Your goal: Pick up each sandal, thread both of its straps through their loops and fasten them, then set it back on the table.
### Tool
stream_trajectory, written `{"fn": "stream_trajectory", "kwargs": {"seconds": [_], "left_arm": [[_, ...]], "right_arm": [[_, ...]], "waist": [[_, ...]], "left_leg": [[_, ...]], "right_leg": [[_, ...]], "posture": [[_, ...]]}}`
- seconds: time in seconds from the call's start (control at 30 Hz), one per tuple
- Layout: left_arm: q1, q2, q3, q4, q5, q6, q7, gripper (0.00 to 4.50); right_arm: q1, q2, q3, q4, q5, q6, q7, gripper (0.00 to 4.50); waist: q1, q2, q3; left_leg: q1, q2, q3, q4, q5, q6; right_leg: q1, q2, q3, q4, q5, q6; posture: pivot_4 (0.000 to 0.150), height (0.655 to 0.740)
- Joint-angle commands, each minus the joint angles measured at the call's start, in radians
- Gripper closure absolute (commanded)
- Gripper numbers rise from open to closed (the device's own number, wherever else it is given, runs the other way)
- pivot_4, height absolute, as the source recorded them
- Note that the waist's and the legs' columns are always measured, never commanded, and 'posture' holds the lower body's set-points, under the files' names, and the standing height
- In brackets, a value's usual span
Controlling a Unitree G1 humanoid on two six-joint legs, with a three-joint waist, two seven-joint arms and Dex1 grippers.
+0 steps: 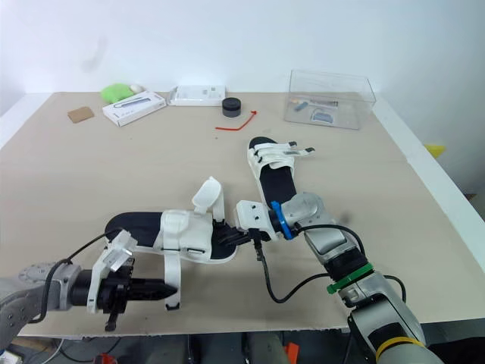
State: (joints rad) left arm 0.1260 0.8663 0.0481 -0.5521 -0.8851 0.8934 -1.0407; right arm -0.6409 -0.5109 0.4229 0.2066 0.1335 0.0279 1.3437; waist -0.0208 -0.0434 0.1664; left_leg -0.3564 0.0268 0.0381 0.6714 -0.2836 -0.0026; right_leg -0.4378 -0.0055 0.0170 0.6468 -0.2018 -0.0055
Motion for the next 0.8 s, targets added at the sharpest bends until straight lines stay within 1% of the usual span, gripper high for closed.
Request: {"fn": "stream_trajectory", "kwargs": {"seconds": [0.03, 0.13, 0.27, 0.3, 0.33, 0.37, 0.43, 0.47, 0.53, 0.57, 0.6, 0.63, 0.7, 0.8], "left_arm": [[0.055, 0.034, 0.022, -0.090, -0.015, -0.017, -0.021, 4.43], [0.090, 0.060, 0.011, -0.113, 0.036, -0.052, -0.020, 4.43], [0.101, 0.074, 0.013, -0.126, 0.076, -0.094, -0.011, 4.43], [0.098, 0.086, 0.016, -0.130, 0.096, -0.117, -0.023, 4.18], [0.095, 0.100, 0.013, -0.134, 0.142, -0.165, -0.037, 3.87], [0.091, 0.115, 0.012, -0.135, 0.183, -0.210, -0.052, 3.48], [0.085, 0.136, 0.018, -0.132, 0.242, -0.284, -0.073, 2.60], [0.078, 0.156, 0.025, -0.128, 0.290, -0.345, -0.090, 2.01], [0.071, 0.195, 0.040, -0.120, 0.385, -0.467, -0.125, 1.21], [0.065, 0.209, 0.048, -0.112, 0.437, -0.540, -0.135, 0.66], [0.058, 0.217, 0.058, -0.100, 0.483, -0.609, -0.140, 0.27], [0.046, 0.221, 0.069, -0.082, 0.535, -0.695, -0.143, 0.12], [0.028, 0.228, 0.089, -0.049, 0.608, -0.842, -0.159, 0.12], [-0.031, 0.215, 0.079, 0.013, 0.728, -1.127, -0.161, 0.12]], "right_arm": [[0.024, -0.025, 0.021, 0.029, -0.056, 0.014, 0.004, 4.50], [0.023, -0.020, 0.026, 0.031, -0.057, 0.010, 0.005, 4.50], [0.019, -0.017, 0.028, 0.036, -0.057, 0.006, 0.008, 4.50], [0.015, -0.015, 0.029, 0.042, -0.058, 0.003, 0.009, 4.50], [0.013, -0.014, 0.029, 0.047, -0.058, 0.000, 0.010, 4.50], [0.011, -0.013, 0.030, 0.051, -0.059, -0.004, 0.011, 4.50], [0.009, -0.011, 0.031, 0.055, -0.059, -0.007, 0.011, 4.50], [0.008, -0.010, 0.032, 0.055, -0.059, -0.008, 0.012, 4.50], [0.007, -0.009, 0.032, 0.056, -0.058, -0.008, 0.014, 4.50], [0.007, -0.009, 0.032, 0.058, -0.058, -0.010, 0.015, 4.50], [0.007, -0.010, 0.032, 0.060, -0.058, -0.012, 0.016, 4.50], [0.006, -0.010, 0.032, 0.063, -0.059, -0.015, 0.017, 4.50], [0.004, -0.010, 0.032, 0.069, -0.059, -0.018, 0.019, 4.50], [-0.001, -0.007, 0.034, 0.081, -0.061, -0.025, 0.023, 4.50]], "waist": [[0.000, 0.000, 0.000], [0.000, 0.000, 0.000], [0.000, 0.000, 0.000], [0.000, 0.000, 0.000], [0.000, 0.000, 0.000], [0.000, 0.000, 0.000], [0.000, 0.001, 0.000], [0.000, 0.000, 0.000], [0.000, 0.000, 0.000], [0.000, 0.001, 0.000], [0.000, 0.001, 0.000], [0.000, 0.001, 0.000], [0.001, 0.001, 0.000], [0.001, 0.001, 0.000]], "left_leg": [[0.000, 0.000, 0.000, 0.000, 0.000, 0.000], [0.000, 0.000, 0.000, 0.000, 0.000, 0.000], [0.000, 0.000, 0.000, 0.000, 0.000, 0.000], [0.000, 0.000, 0.000, 0.000, 0.000, 0.000], [0.000, 0.000, 0.000, 0.000, 0.000, 0.000], [0.000, 0.000, 0.000, 0.000, 0.000, 0.000], [0.000, 0.000, 0.000, 0.000, 0.000, 0.000], [0.000, 0.000, 0.000, 0.000, 0.000, 0.000], [0.000, 0.000, 0.000, 0.000, 0.000, 0.000], [0.000, 0.000, 0.000, 0.000, 0.000, 0.000], [0.000, 0.000, 0.001, 0.000, 0.000, 0.000], [0.000, 0.000, 0.001, 0.000, 0.000, 0.000], [0.000, 0.000, 0.001, 0.000, 0.000, 0.000], [0.000, 0.001, 0.002, -0.001, 0.000, 0.000]], "right_leg": [[0.000, 0.000, 0.000, 0.000, 0.000, 0.000], [0.000, 0.000, 0.000, 0.000, -0.002, -0.004], [0.000, 0.001, 0.000, 0.000, -0.003, -0.004], [0.000, 0.001, 0.000, 0.000, -0.003, -0.004], [0.000, 0.001, 0.000, 0.000, -0.003, -0.004], [0.000, 0.001, 0.000, 0.000, -0.003, -0.004], [0.000, 0.001, 0.000, 0.000, -0.003, -0.004], [0.000, 0.001, 0.000, 0.000, -0.003, -0.005], [0.000, 0.001, 0.000, 0.000, -0.003, -0.005], [0.000, 0.001, 0.000, 0.000, -0.003, -0.005], [0.000, 0.001, 0.000, 0.000, -0.003, -0.005], [0.000, 0.001, 0.000, 0.000, -0.003, -0.005], [0.000, 0.000, 0.000, 0.000, -0.003, -0.005], [0.000, -0.001, 0.000, 0.000, -0.003, -0.006]], "posture": [[0.150, 0.7400], [0.150, 0.7400], [0.150, 0.7400], [0.150, 0.7400], [0.150, 0.7400], [0.150, 0.7400], [0.150, 0.7400], [0.150, 0.7400], [0.150, 0.7400], [0.150, 0.7400], [0.150, 0.7400], [0.150, 0.7400], [0.150, 0.7400], [0.150, 0.7400]]}}
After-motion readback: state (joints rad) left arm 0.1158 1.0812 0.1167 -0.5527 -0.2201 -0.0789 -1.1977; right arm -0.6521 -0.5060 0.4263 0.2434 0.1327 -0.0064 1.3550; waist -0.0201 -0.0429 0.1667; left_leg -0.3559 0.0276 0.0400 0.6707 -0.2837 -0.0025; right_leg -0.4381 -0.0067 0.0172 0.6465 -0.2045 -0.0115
